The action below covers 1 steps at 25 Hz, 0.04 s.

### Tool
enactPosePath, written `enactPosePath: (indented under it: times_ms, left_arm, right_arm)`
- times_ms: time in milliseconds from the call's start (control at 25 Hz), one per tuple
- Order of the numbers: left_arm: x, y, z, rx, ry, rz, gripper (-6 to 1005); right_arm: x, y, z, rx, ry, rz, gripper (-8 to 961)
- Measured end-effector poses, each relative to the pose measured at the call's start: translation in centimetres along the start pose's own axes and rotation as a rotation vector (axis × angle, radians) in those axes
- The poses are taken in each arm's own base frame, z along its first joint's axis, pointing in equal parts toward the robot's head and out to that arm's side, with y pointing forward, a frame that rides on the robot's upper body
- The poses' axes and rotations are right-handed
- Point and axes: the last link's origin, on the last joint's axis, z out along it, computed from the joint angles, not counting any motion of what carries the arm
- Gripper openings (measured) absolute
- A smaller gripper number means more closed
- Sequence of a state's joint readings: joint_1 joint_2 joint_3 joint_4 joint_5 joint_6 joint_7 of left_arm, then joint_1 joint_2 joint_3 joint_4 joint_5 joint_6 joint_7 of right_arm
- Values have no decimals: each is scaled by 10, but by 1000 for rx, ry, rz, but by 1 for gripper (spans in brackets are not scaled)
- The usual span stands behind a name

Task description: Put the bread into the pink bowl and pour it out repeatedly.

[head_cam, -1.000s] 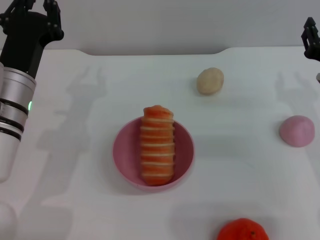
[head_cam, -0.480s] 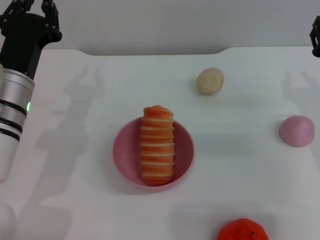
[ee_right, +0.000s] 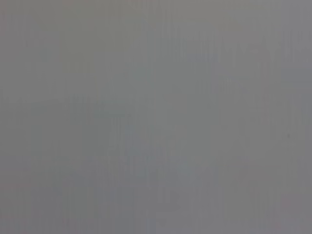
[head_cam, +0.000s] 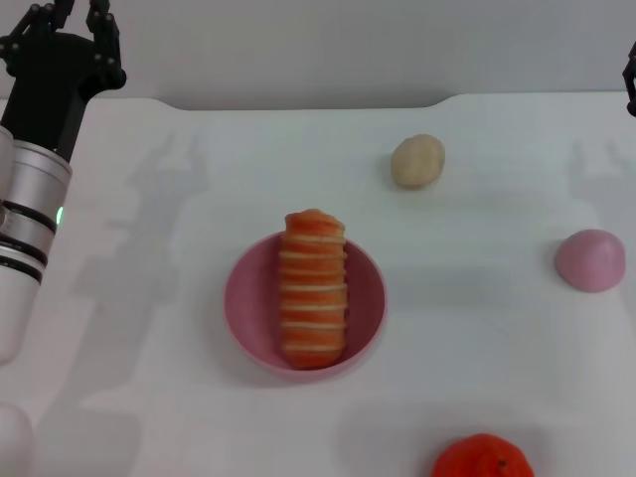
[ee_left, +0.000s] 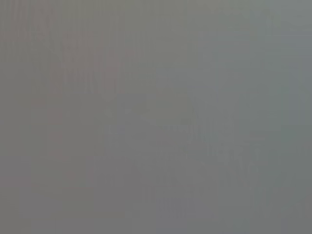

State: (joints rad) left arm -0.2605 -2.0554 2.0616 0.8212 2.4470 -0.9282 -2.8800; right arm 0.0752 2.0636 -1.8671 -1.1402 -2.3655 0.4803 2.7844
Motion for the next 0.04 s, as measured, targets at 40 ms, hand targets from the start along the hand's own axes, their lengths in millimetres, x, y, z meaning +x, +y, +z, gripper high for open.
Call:
enactPosePath:
  times_ms: [40]
  left_arm:
    - [0,1,1,-2,1,1,287]
  right_arm:
    - [0,0,0,0,-1,0,444]
